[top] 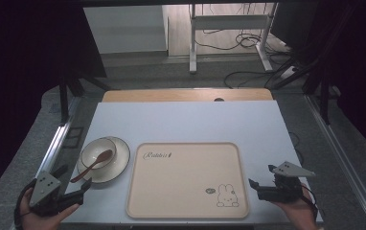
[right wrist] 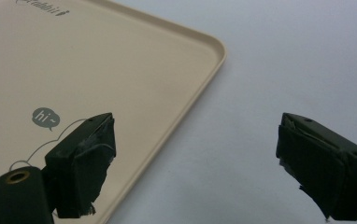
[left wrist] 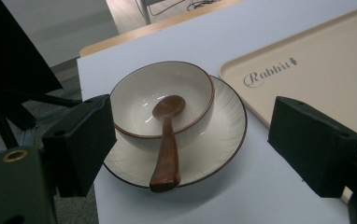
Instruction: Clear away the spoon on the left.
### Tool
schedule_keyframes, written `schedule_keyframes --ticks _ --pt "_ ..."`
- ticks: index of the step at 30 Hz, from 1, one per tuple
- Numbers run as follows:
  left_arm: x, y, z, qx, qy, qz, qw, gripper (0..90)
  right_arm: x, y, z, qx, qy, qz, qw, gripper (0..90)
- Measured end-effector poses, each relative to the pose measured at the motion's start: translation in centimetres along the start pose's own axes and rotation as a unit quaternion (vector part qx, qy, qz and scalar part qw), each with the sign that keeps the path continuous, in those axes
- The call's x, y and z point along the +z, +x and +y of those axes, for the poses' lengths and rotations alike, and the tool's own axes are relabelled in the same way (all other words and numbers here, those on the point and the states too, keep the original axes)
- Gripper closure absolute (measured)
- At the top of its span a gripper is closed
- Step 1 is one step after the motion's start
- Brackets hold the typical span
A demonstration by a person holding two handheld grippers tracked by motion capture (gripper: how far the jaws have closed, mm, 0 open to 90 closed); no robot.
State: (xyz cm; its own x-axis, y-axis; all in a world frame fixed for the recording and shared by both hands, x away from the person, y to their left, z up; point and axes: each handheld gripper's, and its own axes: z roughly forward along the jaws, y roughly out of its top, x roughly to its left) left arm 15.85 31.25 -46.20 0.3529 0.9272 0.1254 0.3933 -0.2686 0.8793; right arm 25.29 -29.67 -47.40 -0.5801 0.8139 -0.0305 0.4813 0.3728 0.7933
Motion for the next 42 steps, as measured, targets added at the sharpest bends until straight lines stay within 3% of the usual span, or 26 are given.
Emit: schedule_keyframes --ticks 10,15,20,25,42 --pt "0.6 0.0 -1.3 0.012 0.021 -0.011 0.9997 19.4 0.1 0.0 0.0 -0.001 0.002 0.0 1.0 12.3" --pt "1.3 0.6 -2.2 0.007 0.038 0.007 0.9992 23.0 0.1 0.0 0.0 -0.001 0.001 0.0 1.0 12.3" --pt "1.6 1.0 -2.6 0.005 0.034 0.013 0.9993 29.6 0.1 0.1 0.0 -0.001 0.004 0.0 1.0 12.3" --pt "2.0 1.0 -2.9 0.021 0.037 0.014 0.999 37.4 0.2 0.1 0.0 -0.002 0.006 0.0 1.0 12.3" --pt "2.8 0.9 -3.4 0.043 0.034 0.03 0.998 61.5 0.2 0.1 0.0 -0.004 0.005 0.0 1.0 12.6"
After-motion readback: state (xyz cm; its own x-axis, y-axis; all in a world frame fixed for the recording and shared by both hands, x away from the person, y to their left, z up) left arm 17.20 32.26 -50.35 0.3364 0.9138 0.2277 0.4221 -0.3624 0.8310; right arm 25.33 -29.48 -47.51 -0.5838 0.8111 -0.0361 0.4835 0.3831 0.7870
